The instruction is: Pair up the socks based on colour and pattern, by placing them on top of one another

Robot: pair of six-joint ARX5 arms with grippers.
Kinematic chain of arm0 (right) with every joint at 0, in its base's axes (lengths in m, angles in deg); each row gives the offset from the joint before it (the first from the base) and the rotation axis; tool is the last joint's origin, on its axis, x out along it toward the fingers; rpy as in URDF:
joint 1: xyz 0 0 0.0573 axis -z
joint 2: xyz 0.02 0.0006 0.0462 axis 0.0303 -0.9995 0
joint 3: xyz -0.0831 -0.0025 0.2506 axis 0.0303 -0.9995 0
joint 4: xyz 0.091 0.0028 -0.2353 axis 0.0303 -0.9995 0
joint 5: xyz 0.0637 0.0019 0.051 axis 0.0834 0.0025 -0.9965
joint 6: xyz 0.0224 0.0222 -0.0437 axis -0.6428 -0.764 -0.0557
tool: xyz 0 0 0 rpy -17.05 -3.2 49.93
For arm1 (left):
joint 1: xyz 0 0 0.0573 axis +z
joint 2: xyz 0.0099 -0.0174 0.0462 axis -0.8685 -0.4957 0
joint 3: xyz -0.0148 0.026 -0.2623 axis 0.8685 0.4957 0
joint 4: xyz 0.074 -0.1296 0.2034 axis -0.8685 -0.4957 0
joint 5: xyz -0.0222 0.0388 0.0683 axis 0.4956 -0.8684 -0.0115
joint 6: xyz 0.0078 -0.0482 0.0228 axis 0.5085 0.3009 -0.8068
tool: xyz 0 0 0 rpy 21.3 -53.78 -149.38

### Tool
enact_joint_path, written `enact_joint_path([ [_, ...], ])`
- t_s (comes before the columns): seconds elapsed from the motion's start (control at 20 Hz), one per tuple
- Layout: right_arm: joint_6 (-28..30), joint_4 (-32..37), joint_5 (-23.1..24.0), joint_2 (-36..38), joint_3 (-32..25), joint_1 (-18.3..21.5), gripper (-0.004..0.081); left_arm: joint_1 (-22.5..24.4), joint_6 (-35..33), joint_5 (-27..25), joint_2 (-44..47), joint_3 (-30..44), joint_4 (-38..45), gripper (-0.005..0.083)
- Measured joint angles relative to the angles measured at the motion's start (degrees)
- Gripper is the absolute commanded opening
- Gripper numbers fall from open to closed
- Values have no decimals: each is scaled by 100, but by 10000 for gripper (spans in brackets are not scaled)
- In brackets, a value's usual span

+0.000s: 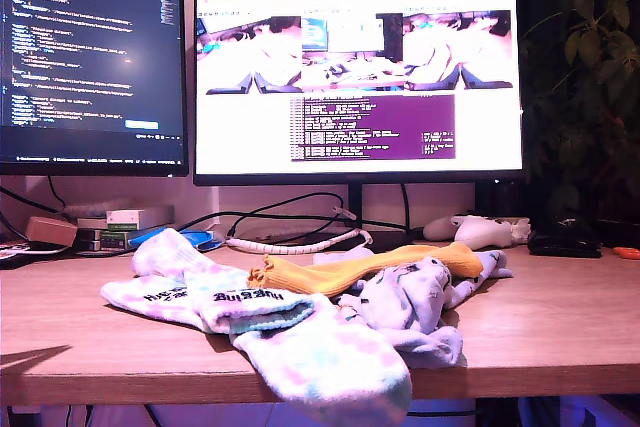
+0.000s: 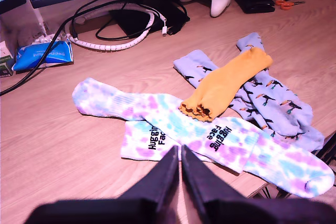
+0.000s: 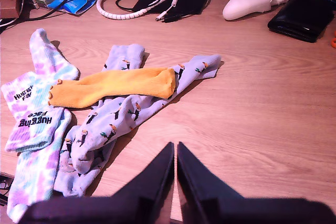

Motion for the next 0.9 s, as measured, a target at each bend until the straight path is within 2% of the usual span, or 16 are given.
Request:
enact_joint_path([
  [0.15, 0, 166, -2, 0, 0, 0, -13, 0, -4, 0, 2, 31, -643, -21],
  [0.5, 24, 208, -39, -20, 0, 0, -13, 0, -4, 0, 0, 59, -450, -21],
  [0.7, 306, 302, -695, -466, 0, -9, -13, -50, -7, 302, -155, 57, 125, -21],
  [0.8, 566, 503, -1045, -966, 0, -76, -13, -155, -11, 490, -496, 57, 385, -21],
  [0.9, 850, 706, -1198, -1475, 9, -254, -13, -267, -26, 616, -907, 59, 673, -21],
])
